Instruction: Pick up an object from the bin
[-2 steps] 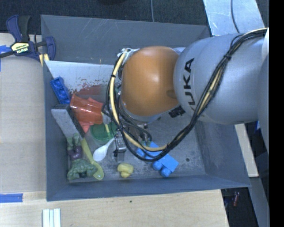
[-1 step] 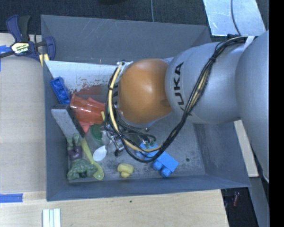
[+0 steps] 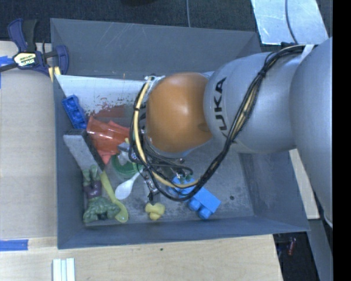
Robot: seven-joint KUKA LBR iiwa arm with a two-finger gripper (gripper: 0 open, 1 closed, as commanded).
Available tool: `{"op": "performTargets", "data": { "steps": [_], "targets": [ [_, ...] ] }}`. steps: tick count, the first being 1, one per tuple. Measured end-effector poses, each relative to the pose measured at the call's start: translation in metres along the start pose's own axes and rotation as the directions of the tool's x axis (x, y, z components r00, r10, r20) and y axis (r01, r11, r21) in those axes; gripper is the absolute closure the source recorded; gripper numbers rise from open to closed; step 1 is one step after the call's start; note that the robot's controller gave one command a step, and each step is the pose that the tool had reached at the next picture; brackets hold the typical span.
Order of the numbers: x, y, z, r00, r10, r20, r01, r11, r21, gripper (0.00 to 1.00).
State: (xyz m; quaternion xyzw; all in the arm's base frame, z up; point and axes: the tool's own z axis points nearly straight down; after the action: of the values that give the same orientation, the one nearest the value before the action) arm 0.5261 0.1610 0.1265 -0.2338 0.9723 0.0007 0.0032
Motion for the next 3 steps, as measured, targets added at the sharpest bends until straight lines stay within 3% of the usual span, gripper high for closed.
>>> {"op": "performTargets", "data": {
  "steps": [1,2,3],
  "targets": [
    [0.0,0.0,0.0,1.0,0.0,0.0,0.0,1.0,0.0,0.0],
    [0.016,-0.003,-0.007,0.999,-0.047,0.0,0.047,0.999,0.0,0.0],
    [0.007,-0.019,0.039,0.991,0.131,0.003,-0.131,0.991,0.0,0.0]
  ]
}}
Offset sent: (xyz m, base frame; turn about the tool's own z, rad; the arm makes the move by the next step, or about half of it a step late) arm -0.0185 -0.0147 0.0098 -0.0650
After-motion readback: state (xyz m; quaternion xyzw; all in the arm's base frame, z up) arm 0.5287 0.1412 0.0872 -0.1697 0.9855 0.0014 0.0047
